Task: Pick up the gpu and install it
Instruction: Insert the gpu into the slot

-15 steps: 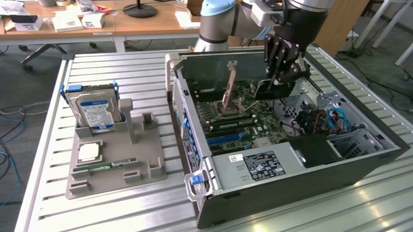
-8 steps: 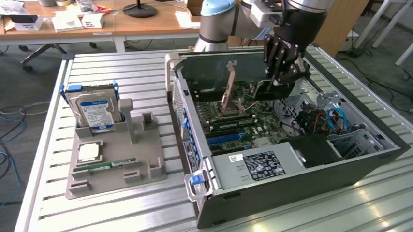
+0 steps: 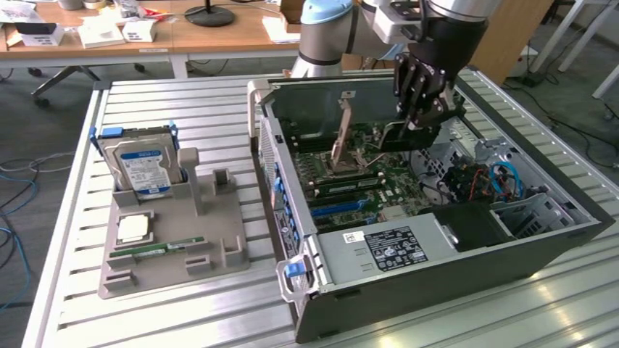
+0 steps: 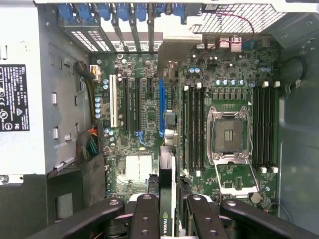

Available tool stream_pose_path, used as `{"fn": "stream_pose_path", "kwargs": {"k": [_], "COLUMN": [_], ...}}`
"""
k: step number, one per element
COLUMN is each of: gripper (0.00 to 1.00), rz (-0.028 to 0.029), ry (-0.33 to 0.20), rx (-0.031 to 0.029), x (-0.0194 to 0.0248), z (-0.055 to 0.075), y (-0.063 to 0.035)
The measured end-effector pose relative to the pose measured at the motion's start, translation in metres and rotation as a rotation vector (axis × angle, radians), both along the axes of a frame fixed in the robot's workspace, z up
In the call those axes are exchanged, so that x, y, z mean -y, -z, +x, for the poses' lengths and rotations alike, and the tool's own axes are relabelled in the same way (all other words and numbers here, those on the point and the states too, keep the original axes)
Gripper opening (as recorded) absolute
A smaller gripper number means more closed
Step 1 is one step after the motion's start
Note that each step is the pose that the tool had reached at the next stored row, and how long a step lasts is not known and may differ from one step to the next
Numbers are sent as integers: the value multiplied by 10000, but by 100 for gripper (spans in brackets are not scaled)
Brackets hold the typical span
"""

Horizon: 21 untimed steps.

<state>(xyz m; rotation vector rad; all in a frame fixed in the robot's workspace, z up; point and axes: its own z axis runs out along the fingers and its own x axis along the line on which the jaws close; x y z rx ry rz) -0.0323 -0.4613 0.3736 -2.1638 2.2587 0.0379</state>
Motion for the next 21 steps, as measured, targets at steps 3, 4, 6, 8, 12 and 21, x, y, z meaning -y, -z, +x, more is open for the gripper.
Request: {"fn": "stream_pose_path", "kwargs": {"k": [3, 4, 6, 8, 12, 21], "gripper": [26, 26, 26, 26, 26, 26], "rz": [-3, -2, -4, -4, -3, -4], "ry": [0, 1, 1, 0, 0, 0], "rx": [-1, 0, -1, -2, -1, -1], "x": [-2, -4, -7, -10, -13, -14], "z": [-2, -2, -4, -6, -9, -12], "y": [45, 61, 89, 115, 167, 211]}}
